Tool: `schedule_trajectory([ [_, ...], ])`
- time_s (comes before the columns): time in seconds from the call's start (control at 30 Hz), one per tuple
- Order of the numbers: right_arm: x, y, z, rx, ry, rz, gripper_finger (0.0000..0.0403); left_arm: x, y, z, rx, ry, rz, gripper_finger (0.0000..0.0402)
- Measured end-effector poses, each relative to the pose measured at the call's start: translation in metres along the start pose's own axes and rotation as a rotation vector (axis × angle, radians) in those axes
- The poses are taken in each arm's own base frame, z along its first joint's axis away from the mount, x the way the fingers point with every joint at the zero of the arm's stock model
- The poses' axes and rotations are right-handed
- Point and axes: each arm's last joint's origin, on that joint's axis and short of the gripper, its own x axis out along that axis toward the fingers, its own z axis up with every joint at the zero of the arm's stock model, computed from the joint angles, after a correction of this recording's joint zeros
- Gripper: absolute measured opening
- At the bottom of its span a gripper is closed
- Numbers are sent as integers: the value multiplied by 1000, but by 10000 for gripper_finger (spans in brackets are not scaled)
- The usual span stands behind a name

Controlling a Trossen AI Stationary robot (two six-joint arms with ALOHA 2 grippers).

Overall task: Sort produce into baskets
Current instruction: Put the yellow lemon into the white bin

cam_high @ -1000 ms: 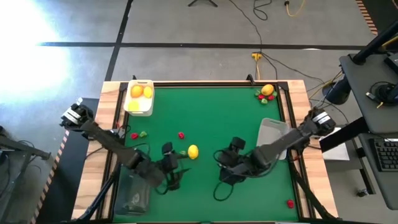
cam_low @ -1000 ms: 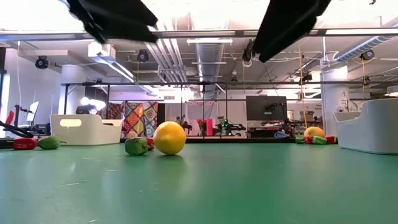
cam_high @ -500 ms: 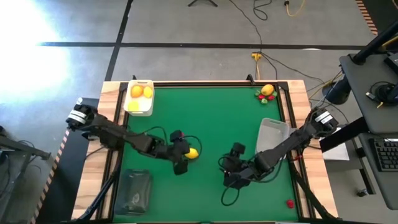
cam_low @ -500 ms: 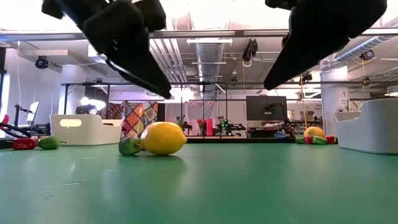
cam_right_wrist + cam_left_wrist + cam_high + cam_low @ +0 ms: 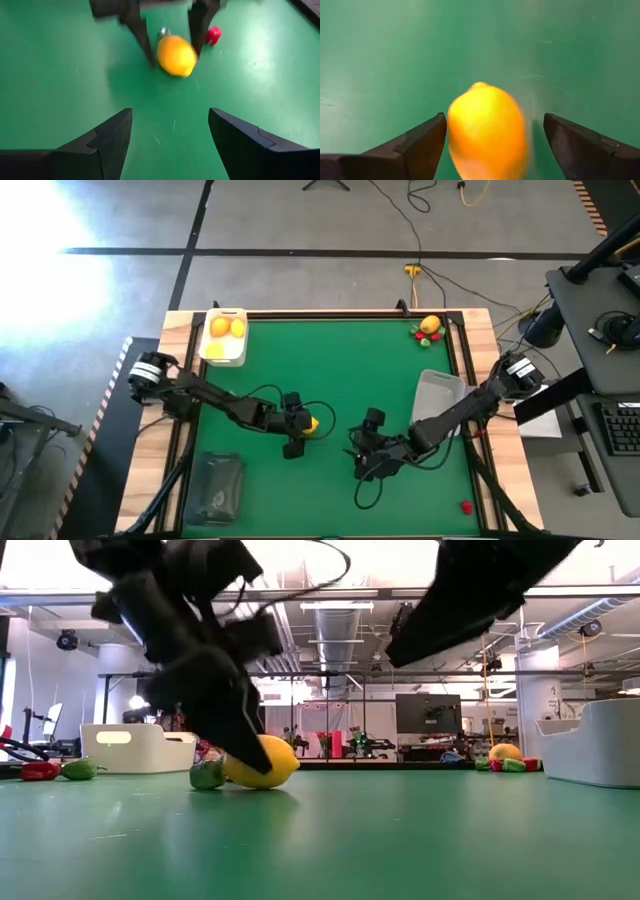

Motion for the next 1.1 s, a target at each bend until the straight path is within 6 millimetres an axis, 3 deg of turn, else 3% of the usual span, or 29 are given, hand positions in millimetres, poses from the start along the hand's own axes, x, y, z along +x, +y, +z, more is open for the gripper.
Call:
schedule_trajectory([
  [0.23,0,-2,10,-27,-20,-8,236,21,-1,-11,-108,50,24,292],
  [0.47,2,-4,4,-52,-5,-16,220,14,-12,-15,-154,55,36,210],
  [0.53,2,-4,4,-51,-6,-16,215,6,-11,-14,-152,66,35,202],
  [0.63,2,-4,4,-51,-6,-16,207,-20,-3,-9,-138,75,42,202],
  [0.8,8,-3,-4,-58,16,-26,193,-100,26,8,-190,-89,267,216],
  [0.93,20,-2,-8,-69,29,-43,183,-152,71,3,-334,-147,461,213],
  [1.1,37,-6,-7,-63,15,-59,174,-178,132,-28,-577,47,695,210],
])
